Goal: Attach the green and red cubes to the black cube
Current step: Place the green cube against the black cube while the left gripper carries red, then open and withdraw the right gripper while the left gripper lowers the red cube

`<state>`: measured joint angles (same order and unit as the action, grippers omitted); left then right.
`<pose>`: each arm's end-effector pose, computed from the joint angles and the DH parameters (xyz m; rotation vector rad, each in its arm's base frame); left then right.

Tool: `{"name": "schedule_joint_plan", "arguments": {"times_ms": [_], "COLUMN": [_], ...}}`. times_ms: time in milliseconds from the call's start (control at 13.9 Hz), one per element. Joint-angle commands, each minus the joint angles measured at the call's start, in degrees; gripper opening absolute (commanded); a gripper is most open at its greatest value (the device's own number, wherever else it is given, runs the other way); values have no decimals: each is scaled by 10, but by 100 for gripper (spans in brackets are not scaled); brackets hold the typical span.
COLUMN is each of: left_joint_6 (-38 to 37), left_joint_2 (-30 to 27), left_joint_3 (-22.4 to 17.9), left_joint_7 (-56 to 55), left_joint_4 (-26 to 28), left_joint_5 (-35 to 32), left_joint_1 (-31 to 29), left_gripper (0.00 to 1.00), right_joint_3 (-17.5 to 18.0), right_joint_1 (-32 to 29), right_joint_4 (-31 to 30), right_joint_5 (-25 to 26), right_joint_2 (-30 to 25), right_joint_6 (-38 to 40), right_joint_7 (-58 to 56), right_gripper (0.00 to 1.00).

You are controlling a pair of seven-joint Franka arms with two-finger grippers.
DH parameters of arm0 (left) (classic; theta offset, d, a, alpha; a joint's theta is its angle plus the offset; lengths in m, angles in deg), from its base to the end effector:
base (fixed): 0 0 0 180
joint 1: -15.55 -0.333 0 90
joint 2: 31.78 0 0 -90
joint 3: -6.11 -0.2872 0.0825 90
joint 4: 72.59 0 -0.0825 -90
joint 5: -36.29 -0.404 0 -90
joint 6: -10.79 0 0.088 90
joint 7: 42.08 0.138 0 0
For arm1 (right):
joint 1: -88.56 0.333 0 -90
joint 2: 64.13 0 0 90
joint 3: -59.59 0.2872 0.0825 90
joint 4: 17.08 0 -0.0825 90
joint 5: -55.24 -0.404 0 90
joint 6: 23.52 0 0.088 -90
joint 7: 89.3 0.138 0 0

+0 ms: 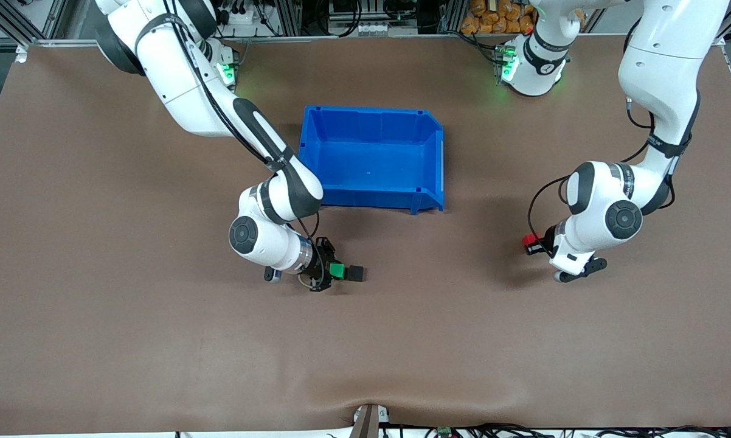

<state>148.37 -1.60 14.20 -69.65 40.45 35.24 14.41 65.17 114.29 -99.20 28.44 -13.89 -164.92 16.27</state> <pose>0.5940 -0.0755 0.1227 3.0570 0.5585 -0.1658 0.6320 0.3817 0.1238 -1.8814 2.1076 0.4403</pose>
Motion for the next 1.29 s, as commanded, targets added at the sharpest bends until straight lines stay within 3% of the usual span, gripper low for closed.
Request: {"name": "schedule_joint_plan", "arguments": {"times_ms": [0, 143, 215, 287, 359, 430, 502, 861, 1004, 1219], "left_joint_6": [-14, -51, -71, -85, -95, -98, -100, -100, -100, -100], "left_joint_2": [-23, -24, -21, -20, -16, -7, 4, 77, 97, 127], "left_joint_3": [3, 3, 3, 3, 3, 3, 3, 2, 0, -1], "left_joint_7": [-70, -164, -208, -245, -286, -329, -361, -526, -561, -615], "left_joint_4": [-7, -41, -63, -82, -100, -121, -141, -243, -266, -302], "left_joint_5": [-6, -6, -6, -4, -3, -3, -2, -4, -4, -4], "left_joint_1": [16, 45, 61, 79, 93, 106, 119, 185, 195, 197], "left_gripper": [0, 0, 0, 0, 0, 0, 0, 0, 0, 0], "right_joint_3": [-7, -7, -7, -7, -7, -7, -7, -8, -14, -26], "right_joint_1": [13, 19, 20, 20, 20, 17, 13, -4, -11, -49], "right_joint_4": [28, 34, 35, 37, 37, 38, 38, 38, 43, 110], "right_joint_5": [-10, -8, -8, -8, -5, -5, -4, 10, 16, 21], "right_joint_2": [17, 21, 21, 21, 20, 19, 18, 1, -7, -9], "right_joint_6": [-4, -4, -4, -4, -3, -2, 1, 16, 68, 193], "right_joint_7": [29, 33, 33, 33, 33, 30, 28, 30, 29, 24], "right_gripper": [0, 0, 8, 41, 84, 88, 100, 100, 100, 100]}}
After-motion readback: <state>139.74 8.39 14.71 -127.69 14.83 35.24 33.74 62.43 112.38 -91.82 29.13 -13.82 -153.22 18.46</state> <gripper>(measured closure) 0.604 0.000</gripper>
